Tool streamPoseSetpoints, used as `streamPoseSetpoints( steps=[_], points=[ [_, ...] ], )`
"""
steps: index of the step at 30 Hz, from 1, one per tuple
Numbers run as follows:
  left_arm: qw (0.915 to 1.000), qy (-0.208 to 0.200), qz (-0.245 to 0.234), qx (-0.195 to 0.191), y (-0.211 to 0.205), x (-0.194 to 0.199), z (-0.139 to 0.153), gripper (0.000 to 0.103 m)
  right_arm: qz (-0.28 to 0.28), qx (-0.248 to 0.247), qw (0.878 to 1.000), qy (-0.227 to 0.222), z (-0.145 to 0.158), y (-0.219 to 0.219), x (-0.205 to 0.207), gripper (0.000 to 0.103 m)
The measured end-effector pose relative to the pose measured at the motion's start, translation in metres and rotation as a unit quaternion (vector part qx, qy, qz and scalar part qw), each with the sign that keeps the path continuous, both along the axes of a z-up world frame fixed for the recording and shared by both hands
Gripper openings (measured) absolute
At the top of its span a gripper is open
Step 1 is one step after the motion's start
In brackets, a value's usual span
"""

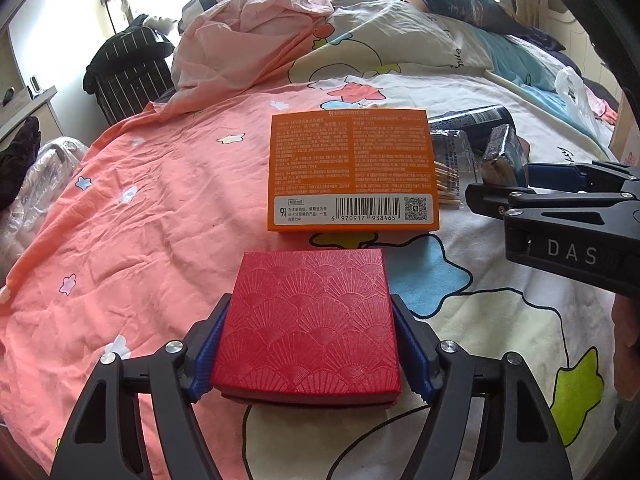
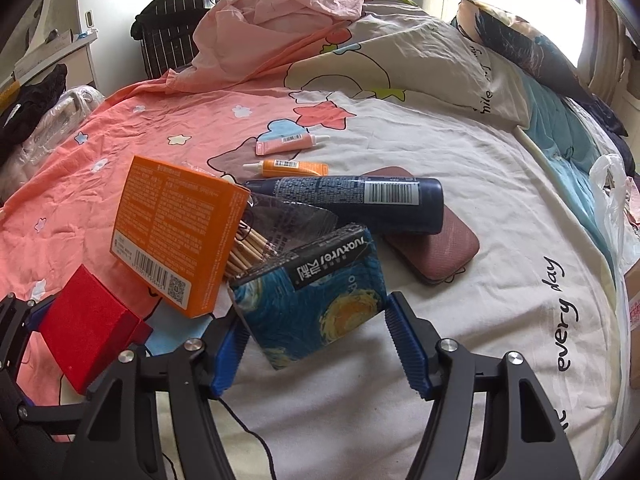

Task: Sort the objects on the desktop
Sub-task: 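Lift and carry red box and tissue pack over the open cardboard box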

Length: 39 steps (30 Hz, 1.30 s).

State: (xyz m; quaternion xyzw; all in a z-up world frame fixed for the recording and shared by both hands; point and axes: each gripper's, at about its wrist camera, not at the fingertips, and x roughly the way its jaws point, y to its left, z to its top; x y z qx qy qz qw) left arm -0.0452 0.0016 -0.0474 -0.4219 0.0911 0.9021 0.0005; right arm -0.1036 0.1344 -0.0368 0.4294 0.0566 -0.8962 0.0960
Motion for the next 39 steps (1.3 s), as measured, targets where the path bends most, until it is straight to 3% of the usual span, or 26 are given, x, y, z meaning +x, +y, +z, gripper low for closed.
streamPoseSetpoints(
  steps=[25, 39],
  points=[
    [0.9989, 0.045, -0.016, 0.004, 0.013, 0.029, 0.036, 0.075, -0.001, -0.003, 0.999, 0.043, 0.041, 0.014, 0.036, 0.063],
    [0.9974, 0.059, -0.038, 0.012, 0.051, 0.033, 0.052, 0.075, -0.015, -0.005, 0.998, 0.059, 0.067, 0.05, 0.069, 0.063]
  ],
)
